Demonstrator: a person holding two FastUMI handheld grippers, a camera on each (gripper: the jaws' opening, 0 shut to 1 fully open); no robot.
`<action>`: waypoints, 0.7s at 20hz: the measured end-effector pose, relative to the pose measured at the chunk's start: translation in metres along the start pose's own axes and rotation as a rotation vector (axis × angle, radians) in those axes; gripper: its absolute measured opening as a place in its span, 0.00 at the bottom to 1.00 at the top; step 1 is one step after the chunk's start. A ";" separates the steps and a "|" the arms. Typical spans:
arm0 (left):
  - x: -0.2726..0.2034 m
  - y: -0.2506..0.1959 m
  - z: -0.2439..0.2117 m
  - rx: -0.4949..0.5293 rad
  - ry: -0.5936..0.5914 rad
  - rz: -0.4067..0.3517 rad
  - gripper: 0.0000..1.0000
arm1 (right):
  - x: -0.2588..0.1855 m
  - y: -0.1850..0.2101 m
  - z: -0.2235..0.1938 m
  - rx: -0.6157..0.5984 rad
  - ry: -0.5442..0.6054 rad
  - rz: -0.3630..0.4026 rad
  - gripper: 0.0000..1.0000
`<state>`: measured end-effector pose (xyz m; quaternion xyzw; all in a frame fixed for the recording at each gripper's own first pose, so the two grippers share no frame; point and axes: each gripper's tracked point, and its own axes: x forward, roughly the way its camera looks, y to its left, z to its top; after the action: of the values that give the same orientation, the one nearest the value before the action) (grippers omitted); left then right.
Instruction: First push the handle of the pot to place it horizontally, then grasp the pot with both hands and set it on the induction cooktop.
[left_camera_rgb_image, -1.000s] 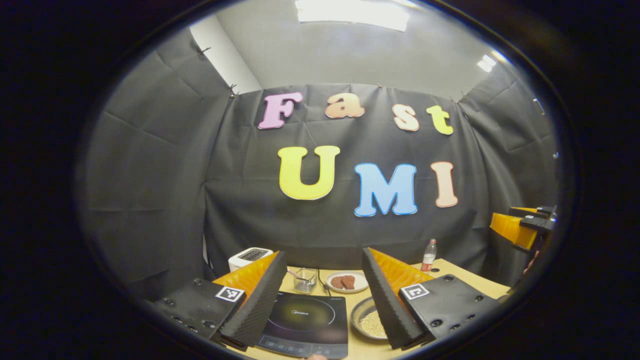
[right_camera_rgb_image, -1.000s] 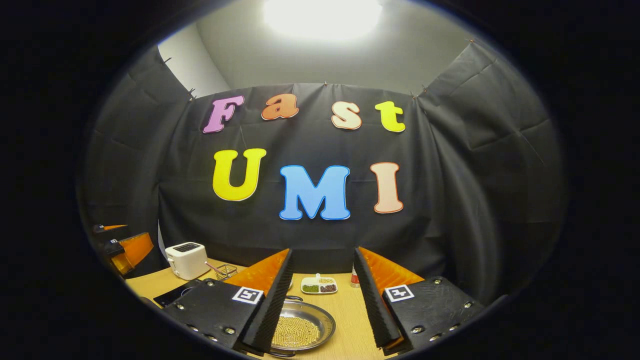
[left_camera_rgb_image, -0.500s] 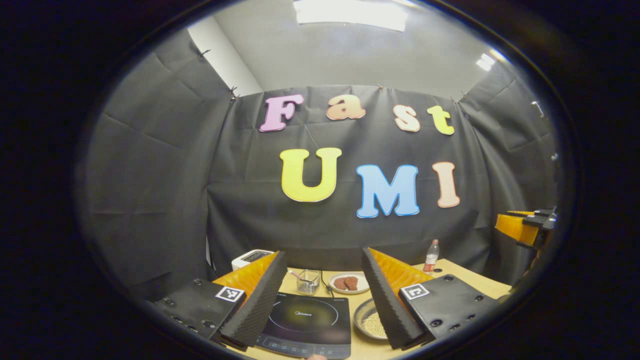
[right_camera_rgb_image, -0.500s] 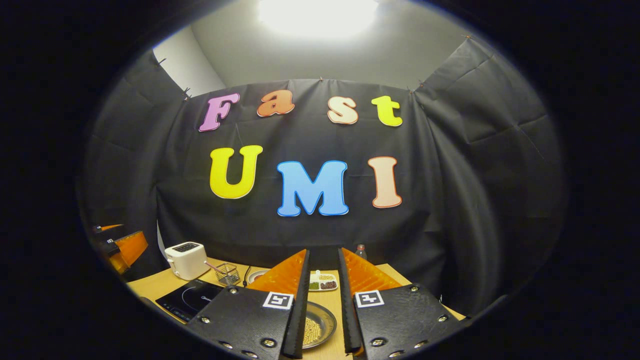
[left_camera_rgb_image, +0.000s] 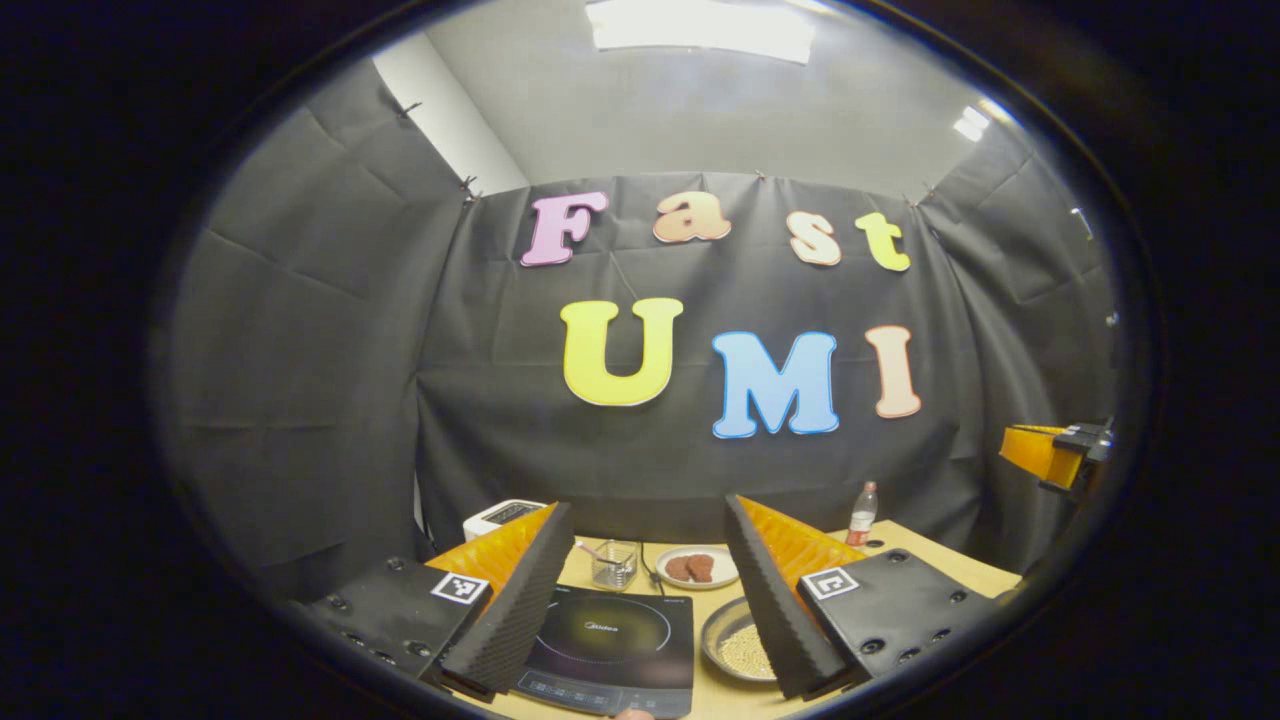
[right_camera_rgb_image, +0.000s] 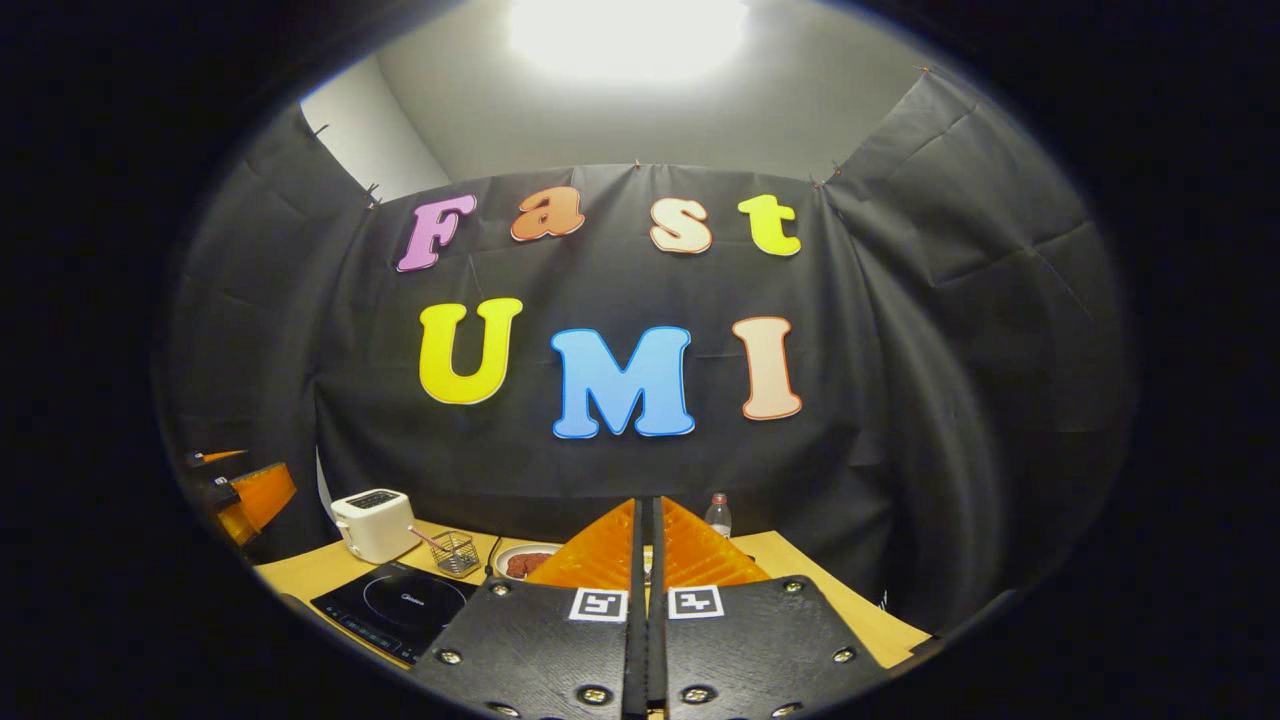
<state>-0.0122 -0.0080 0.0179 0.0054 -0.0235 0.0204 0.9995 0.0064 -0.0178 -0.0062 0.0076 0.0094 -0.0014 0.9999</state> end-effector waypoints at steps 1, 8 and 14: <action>0.000 -0.004 0.002 0.004 -0.001 0.002 1.00 | 0.000 -0.003 -0.002 0.000 0.004 0.004 0.00; -0.008 -0.028 0.003 0.013 -0.004 0.053 1.00 | 0.010 -0.012 -0.013 0.017 0.018 0.097 0.00; -0.014 -0.022 0.005 0.025 -0.007 0.120 0.98 | 0.020 0.006 -0.026 0.024 0.041 0.189 0.00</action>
<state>-0.0251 -0.0303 0.0219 0.0166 -0.0271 0.0808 0.9962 0.0262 -0.0111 -0.0323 0.0205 0.0288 0.0932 0.9950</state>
